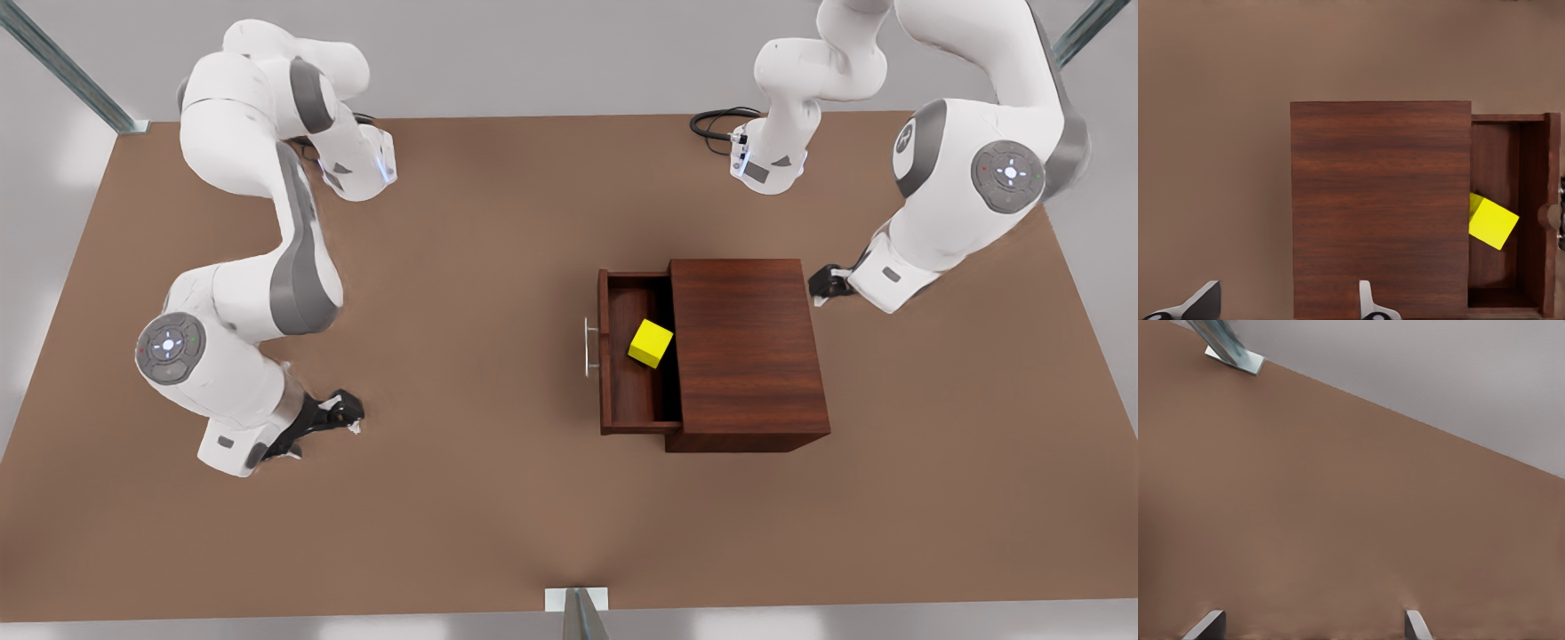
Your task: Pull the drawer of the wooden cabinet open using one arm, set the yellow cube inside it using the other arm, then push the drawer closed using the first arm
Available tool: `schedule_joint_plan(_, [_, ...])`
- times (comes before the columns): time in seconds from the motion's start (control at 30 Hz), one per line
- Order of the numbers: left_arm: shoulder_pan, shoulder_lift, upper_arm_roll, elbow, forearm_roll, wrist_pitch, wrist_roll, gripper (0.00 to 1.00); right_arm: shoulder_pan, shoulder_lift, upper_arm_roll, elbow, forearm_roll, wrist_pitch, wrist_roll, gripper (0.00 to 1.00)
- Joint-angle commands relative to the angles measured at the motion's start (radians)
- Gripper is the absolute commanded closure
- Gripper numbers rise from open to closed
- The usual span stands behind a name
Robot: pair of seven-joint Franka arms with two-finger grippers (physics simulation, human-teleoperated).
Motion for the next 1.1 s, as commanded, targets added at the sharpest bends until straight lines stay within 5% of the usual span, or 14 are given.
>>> schedule_joint_plan(0.0, [-0.241, 0.02, -0.004, 0.079, 0.006, -0.094, -1.239, 0.0, -0.037, 0.007, -0.012, -0.025, -0.002, -0.198, -0.054, 0.0])
schedule_joint_plan(0.07, [-0.327, 0.033, -0.007, 0.087, 0.0, -0.089, -2.046, 0.0, -0.08, 0.025, -0.033, -0.025, 0.009, -0.184, 0.037, 0.0])
schedule_joint_plan(0.17, [-0.405, 0.084, -0.008, 0.088, 0.012, -0.04, -2.212, 0.0, -0.177, -0.007, -0.052, -0.112, -0.026, -0.078, 0.1, 0.0])
schedule_joint_plan(0.2, [-0.44, 0.107, -0.008, 0.107, 0.016, -0.023, -2.258, 0.0, -0.167, -0.224, -0.047, -0.532, -0.028, 0.228, 0.232, 0.0])
schedule_joint_plan(0.23, [-0.442, 0.125, -0.008, 0.154, 0.012, -0.023, -2.263, 0.0, -0.167, -0.358, -0.046, -0.742, -0.034, 0.347, 0.272, 0.0])
schedule_joint_plan(0.43, [-0.456, 0.368, 0.001, 0.334, 0.016, 0.055, -2.498, 0.0, -0.169, -0.484, -0.041, -0.703, -0.081, 0.134, 0.434, 0.0])
schedule_joint_plan(1.07, [-0.629, 0.544, 0.004, 0.325, 0.12, 0.259, -2.654, 0.0, -0.141, -0.447, -0.033, -0.719, -0.078, 0.117, 0.436, 0.0])
